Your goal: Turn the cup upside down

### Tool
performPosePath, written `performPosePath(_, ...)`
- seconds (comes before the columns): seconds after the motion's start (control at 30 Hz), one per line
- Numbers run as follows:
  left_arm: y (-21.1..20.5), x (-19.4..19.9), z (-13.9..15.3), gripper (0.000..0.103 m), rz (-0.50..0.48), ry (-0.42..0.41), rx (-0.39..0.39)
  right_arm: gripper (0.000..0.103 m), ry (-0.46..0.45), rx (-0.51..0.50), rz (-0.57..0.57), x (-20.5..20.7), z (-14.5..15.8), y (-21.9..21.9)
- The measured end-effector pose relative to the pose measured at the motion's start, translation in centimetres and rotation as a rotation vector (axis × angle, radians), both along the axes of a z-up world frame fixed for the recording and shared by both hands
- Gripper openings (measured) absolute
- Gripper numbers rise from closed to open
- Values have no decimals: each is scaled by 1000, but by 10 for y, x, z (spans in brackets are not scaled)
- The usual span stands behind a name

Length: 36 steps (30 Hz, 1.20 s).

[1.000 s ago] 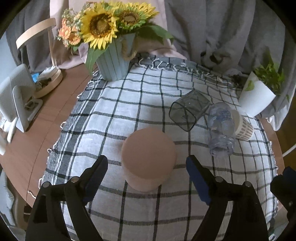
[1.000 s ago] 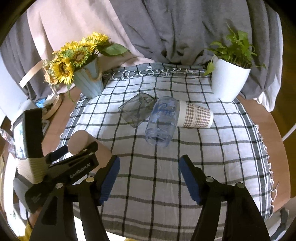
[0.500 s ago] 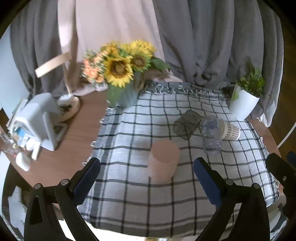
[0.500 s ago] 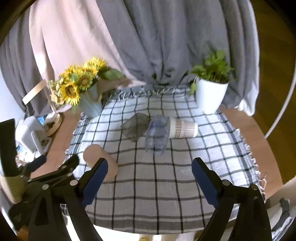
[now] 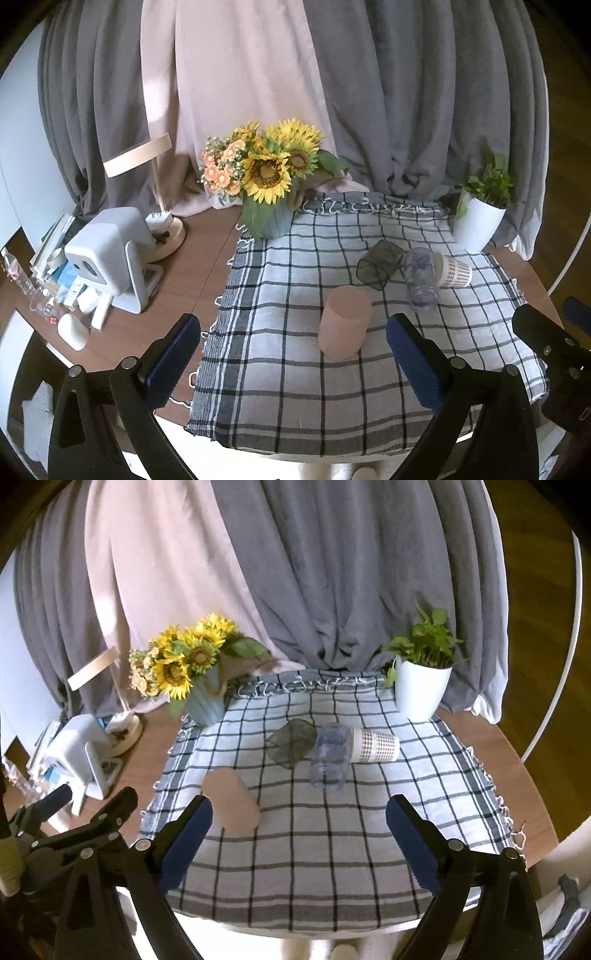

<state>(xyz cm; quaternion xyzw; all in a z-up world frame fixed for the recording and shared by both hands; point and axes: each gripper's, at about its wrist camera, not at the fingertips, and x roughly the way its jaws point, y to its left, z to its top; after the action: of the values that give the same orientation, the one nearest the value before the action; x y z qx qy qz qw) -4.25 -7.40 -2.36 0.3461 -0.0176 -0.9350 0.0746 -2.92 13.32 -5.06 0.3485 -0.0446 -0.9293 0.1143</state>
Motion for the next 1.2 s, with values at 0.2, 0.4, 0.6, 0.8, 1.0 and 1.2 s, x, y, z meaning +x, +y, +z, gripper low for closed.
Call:
performPosePath(0.2, 2, 6, 7, 103, -13, 21, -18, 95, 10, -1, -16, 10, 4, -1)
performPosePath(0.4, 3, 10, 10, 103, -17, 31, -14, 95, 18, 4, -32, 18, 7, 0)
performPosePath(0.6, 5, 12, 10, 103, -16, 35, -20, 95, 27, 1, -43, 20, 8, 3)
performPosePath(0.8, 7, 10, 9, 103, -14, 31, -21, 95, 8, 1, -45, 17, 5, 4)
performPosePath(1.0, 6, 8, 8, 103, -13, 27, -20, 95, 6, 5, -38, 13, 4, 4)
performPosePath(1.2, 10, 1, 4, 103, -10, 16, -28, 95, -1, 7, -36, 7, 2, 4)
